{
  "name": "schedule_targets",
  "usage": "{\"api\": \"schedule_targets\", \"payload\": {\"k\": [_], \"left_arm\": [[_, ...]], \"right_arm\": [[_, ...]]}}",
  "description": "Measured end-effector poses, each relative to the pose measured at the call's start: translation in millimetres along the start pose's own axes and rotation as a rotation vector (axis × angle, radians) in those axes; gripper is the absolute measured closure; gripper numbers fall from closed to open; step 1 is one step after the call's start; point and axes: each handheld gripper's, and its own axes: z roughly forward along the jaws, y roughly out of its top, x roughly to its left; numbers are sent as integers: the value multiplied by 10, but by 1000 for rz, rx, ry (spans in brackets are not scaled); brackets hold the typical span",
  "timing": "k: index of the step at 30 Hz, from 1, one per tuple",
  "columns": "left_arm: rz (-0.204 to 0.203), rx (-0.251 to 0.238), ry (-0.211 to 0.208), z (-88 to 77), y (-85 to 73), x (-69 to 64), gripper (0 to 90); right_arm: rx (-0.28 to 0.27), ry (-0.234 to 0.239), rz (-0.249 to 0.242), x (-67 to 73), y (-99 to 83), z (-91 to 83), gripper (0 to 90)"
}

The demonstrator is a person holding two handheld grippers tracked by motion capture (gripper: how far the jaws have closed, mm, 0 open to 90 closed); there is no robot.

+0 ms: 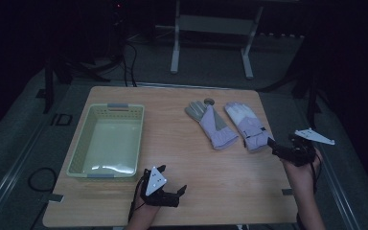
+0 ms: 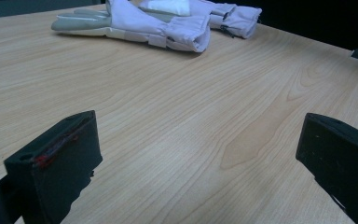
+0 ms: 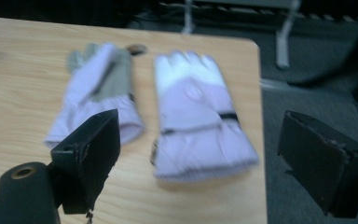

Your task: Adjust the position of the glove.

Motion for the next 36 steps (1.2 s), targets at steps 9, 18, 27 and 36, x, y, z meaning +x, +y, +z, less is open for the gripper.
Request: {"api": "schedule_targets", "payload": {"k": [9, 18, 27, 36], "left_arm": [[5, 4, -5, 3, 2, 4, 0], [27, 5, -1, 6, 2, -20, 0], [10, 1, -10, 0, 1, -1, 0], [8, 0, -13, -2, 0, 2, 0]], "right_arm": [[-52, 68, -113, 168, 428, 12, 182], [-6, 175, -174, 366, 662, 256, 167], [77, 248, -148, 518, 800, 702, 174], [145, 291, -177, 698, 803, 1150, 304]]}}
